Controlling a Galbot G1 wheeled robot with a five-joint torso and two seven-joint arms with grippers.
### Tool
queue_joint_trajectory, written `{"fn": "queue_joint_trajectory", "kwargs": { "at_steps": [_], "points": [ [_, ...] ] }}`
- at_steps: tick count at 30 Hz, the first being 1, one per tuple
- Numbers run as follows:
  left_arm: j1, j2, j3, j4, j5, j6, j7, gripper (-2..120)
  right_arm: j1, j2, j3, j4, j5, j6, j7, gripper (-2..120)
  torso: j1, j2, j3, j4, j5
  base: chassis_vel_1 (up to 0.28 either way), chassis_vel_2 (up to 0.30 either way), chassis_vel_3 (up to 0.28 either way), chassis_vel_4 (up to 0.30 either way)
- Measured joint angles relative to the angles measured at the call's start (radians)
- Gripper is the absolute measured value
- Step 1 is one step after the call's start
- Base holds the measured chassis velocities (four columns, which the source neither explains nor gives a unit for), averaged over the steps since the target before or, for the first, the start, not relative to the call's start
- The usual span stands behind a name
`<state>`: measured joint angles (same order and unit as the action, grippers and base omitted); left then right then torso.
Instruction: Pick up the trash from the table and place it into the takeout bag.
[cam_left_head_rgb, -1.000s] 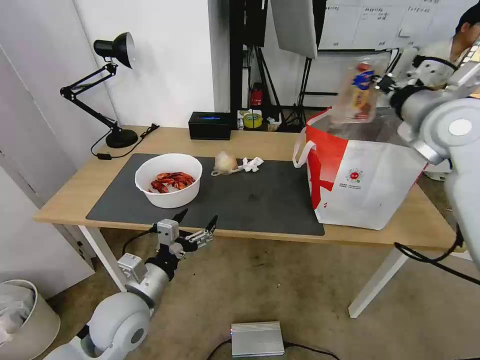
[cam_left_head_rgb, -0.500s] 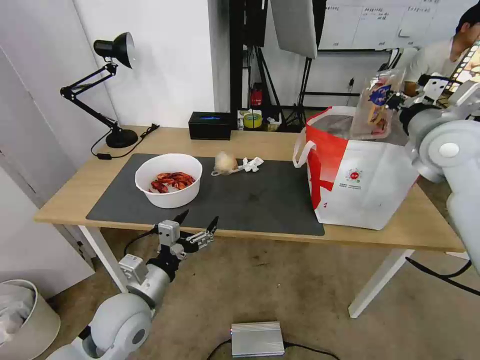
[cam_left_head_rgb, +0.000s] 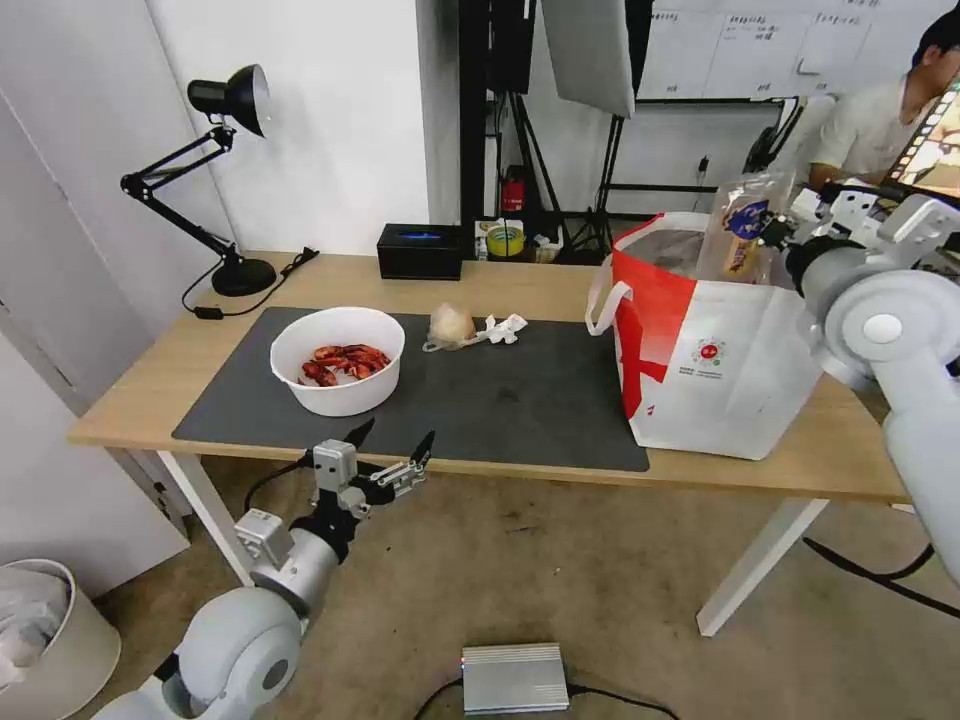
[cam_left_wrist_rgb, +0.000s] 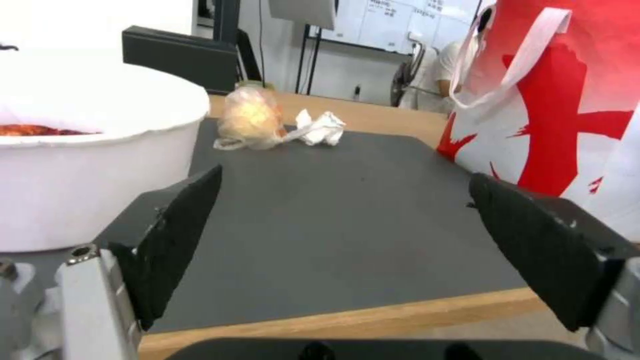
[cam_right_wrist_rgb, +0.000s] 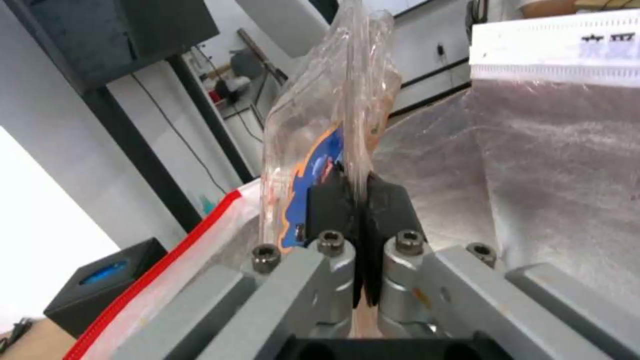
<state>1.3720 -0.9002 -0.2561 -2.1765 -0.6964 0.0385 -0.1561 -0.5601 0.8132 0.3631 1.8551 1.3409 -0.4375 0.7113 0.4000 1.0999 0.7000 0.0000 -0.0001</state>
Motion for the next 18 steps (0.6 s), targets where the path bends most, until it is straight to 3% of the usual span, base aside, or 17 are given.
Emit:
{"fn": "queue_joint_trajectory", "kwargs": {
  "at_steps": [5, 9, 13, 18],
  "points": [
    [0.003, 0.0, -0.002, -0.001, 0.0, 0.0, 0.0, 100, -0.012, 0.0, 0.008, 0.011, 0.0, 0.0, 0.0, 2, 0.0, 0.0, 0.0, 0.0, 0.0, 0.0, 0.0, 0.0, 0.0],
    [0.006, -0.003, -0.005, -0.002, 0.003, -0.002, -0.001, 100, -0.029, 0.0, 0.02, 0.028, 0.001, 0.0, 0.0, 22, 0.0, 0.0, 0.0, 0.0001, 0.0, 0.0, 0.0, 0.0, 0.0],
    [0.009, -0.002, -0.006, -0.007, 0.006, -0.005, -0.003, 100, -0.045, 0.001, 0.037, 0.043, 0.001, -0.002, 0.002, 30, 0.0, 0.0, 0.0, 0.0, -0.0001, 0.0, 0.0, 0.0, 0.0],
    [0.009, 0.005, -0.014, -0.012, 0.007, -0.008, -0.025, 100, -0.076, -0.005, 0.052, 0.063, 0.005, -0.004, -0.007, 50, 0.0, 0.0, 0.0, -0.0001, 0.0001, 0.0, 0.0, 0.0, 0.0]
  ]
}}
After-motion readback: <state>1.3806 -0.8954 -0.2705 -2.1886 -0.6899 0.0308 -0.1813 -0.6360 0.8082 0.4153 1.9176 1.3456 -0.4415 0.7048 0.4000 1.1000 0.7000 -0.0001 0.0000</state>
